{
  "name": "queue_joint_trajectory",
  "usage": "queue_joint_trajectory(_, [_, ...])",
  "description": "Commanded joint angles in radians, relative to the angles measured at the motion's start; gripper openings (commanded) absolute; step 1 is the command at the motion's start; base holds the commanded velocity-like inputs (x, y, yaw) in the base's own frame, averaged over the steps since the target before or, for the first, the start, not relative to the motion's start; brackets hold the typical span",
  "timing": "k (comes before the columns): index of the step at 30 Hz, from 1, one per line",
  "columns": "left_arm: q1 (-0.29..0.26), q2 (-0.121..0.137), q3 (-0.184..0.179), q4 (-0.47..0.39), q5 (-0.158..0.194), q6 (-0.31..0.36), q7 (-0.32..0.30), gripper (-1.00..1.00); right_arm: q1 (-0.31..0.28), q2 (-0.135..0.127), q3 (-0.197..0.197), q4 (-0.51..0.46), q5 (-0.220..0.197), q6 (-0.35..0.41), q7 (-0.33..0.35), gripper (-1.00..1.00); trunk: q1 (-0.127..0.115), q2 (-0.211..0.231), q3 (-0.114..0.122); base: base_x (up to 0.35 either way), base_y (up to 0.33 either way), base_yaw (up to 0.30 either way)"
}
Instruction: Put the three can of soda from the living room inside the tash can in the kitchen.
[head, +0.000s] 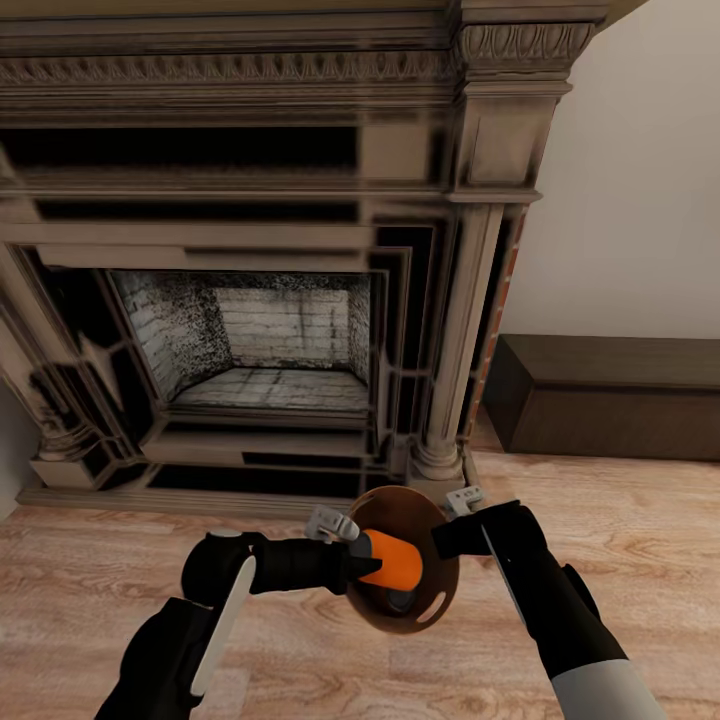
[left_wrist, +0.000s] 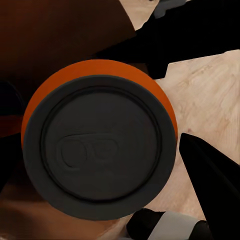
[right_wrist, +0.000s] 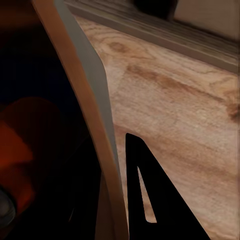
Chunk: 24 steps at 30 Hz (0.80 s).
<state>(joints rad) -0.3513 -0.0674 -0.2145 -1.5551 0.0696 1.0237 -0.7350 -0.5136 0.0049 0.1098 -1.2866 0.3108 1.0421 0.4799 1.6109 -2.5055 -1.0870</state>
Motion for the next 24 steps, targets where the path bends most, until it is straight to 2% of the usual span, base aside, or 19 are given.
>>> queue_joint_trajectory(1, [0.000, 0.000, 0.000, 0.004, 0.001, -0.004, 0.001, -1.00, 0.000, 0.001, 0.001, 0.000, -0.028, 0.005, 0.005, -1.00, 0.000, 0.000, 0.000, 0.000, 0.000, 0.000])
queue_joint_trajectory(6, [0.000, -0.004, -0.001, 0.025, 0.000, -0.023, 0.018, -1.00, 0.000, 0.001, 0.001, -0.002, -0.027, 0.005, 0.005, -1.00, 0.000, 0.000, 0.000, 0.000, 0.000, 0.000])
queue_joint_trajectory(14, [-0.001, -0.015, -0.041, 0.077, 0.001, -0.071, 0.070, -1.00, 0.000, 0.010, 0.002, -0.002, -0.026, 0.005, 0.004, -1.00, 0.000, 0.000, 0.000, 0.000, 0.000, 0.000])
queue_joint_trajectory(24, [0.000, -0.017, -0.046, 0.093, 0.000, -0.078, 0.084, -1.00, -0.002, 0.014, 0.002, -0.002, -0.026, 0.005, 0.004, -1.00, 0.000, 0.000, 0.000, 0.000, 0.000, 0.000])
